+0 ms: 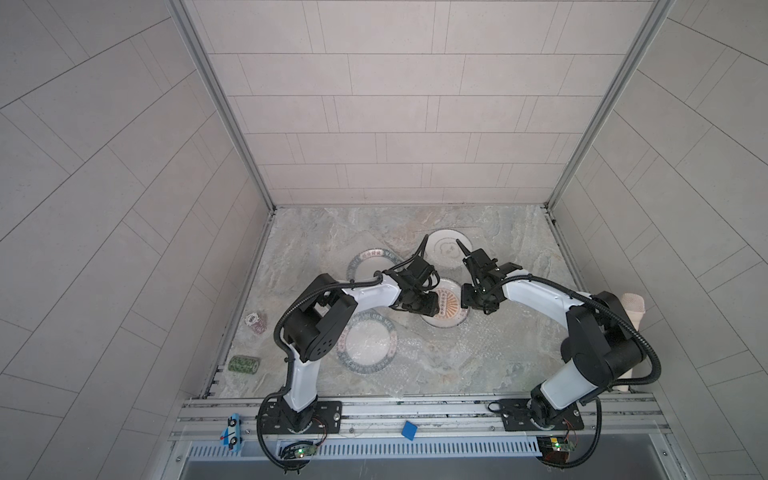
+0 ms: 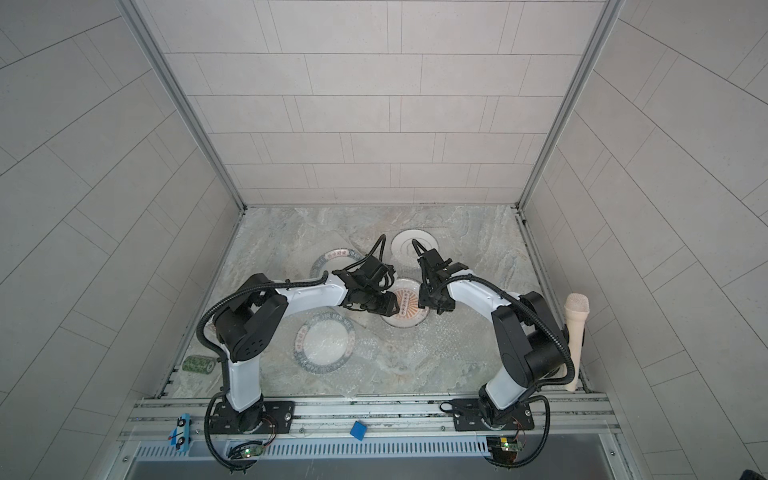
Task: Unpack dinner plates from bubble wrap
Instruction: Unwrap the bubble wrap at the center of the board.
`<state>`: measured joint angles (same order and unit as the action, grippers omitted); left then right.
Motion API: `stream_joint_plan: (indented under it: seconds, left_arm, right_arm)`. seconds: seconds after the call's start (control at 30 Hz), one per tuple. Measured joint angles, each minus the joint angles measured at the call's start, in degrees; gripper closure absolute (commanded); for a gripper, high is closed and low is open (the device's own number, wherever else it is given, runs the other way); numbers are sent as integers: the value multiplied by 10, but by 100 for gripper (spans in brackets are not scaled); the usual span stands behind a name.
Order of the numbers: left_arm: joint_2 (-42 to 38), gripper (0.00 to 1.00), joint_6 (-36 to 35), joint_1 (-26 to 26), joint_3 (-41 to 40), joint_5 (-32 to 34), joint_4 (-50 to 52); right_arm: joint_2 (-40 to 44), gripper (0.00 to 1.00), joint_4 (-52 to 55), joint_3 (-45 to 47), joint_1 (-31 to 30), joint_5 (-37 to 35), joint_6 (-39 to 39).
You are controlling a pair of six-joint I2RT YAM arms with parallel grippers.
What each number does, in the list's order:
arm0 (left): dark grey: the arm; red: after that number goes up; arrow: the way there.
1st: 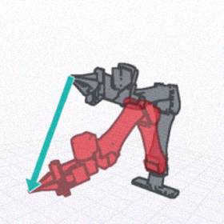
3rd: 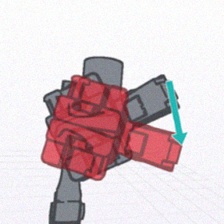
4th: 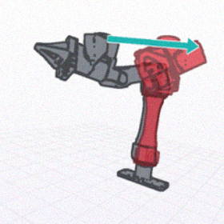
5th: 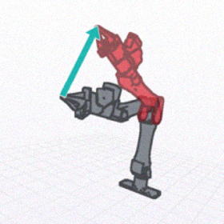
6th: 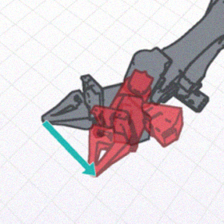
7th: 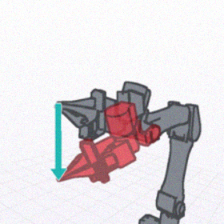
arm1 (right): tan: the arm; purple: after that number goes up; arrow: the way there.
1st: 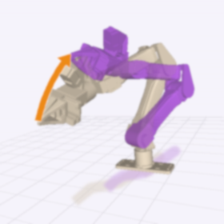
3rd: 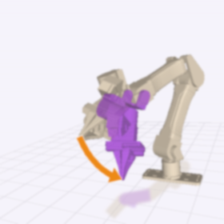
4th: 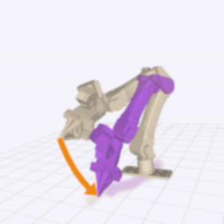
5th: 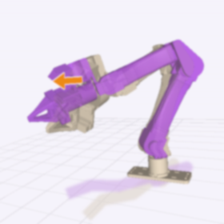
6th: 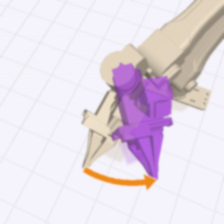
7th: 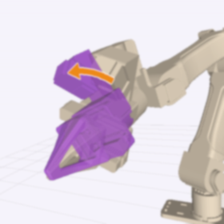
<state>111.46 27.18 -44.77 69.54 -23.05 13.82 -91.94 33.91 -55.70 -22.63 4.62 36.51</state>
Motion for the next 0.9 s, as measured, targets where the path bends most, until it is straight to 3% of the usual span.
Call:
stream_joint_plan:
  seconds: [0.27,0.43,0.63,0.77,0.9]
  left_arm:
    - [0,58,0,0,0,0,-1]
    - [1,58,0,0,0,0,-1]
    - [1,58,0,0,0,0,-1]
    - [1,58,0,0,0,0,-2]
    - [1,58,0,0,0,-1,-2]
  right_arm:
    - [-16,89,-4,-2,-2,-14,3]
    - [-11,99,2,-10,-5,-28,2]
    - [48,100,36,-10,19,-41,-3]
    - [103,100,54,-10,113,-48,-13]
    - [132,82,71,-10,221,-69,-16]
